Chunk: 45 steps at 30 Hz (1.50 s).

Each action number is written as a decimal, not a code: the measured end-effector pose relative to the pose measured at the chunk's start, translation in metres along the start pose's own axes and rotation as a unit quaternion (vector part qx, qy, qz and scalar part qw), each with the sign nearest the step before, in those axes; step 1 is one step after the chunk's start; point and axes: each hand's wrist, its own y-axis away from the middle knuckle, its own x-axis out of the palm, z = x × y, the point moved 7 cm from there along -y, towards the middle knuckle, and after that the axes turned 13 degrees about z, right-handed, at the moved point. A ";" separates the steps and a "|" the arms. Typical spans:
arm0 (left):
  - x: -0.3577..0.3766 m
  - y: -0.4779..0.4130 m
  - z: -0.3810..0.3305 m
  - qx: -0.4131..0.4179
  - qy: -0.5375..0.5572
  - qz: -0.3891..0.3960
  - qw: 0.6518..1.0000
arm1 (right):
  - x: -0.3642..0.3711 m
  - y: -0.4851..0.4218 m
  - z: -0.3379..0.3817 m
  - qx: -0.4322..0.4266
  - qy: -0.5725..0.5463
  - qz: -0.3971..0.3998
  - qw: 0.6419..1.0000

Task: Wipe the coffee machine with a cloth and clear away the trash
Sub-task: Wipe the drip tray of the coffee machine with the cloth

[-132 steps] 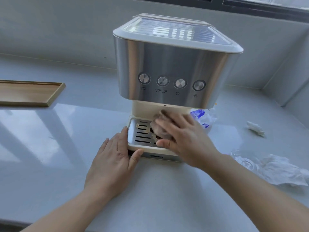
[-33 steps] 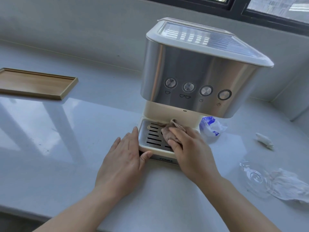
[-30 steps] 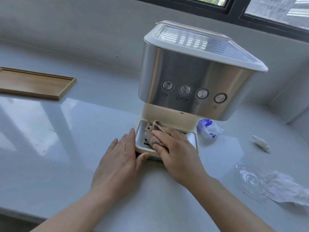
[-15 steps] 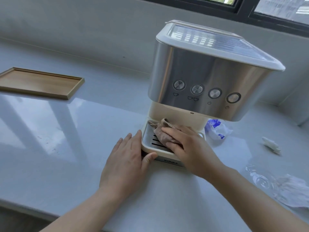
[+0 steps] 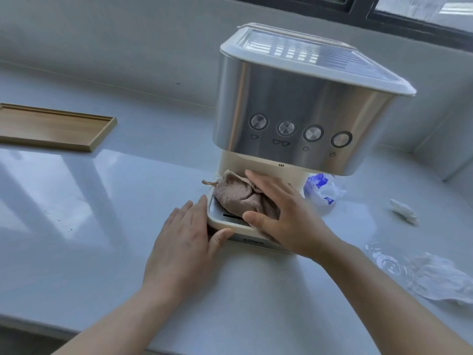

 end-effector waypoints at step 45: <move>-0.017 0.046 -0.010 0.032 0.134 -0.083 0.987 | 0.009 0.054 -0.022 0.056 0.029 -0.224 0.972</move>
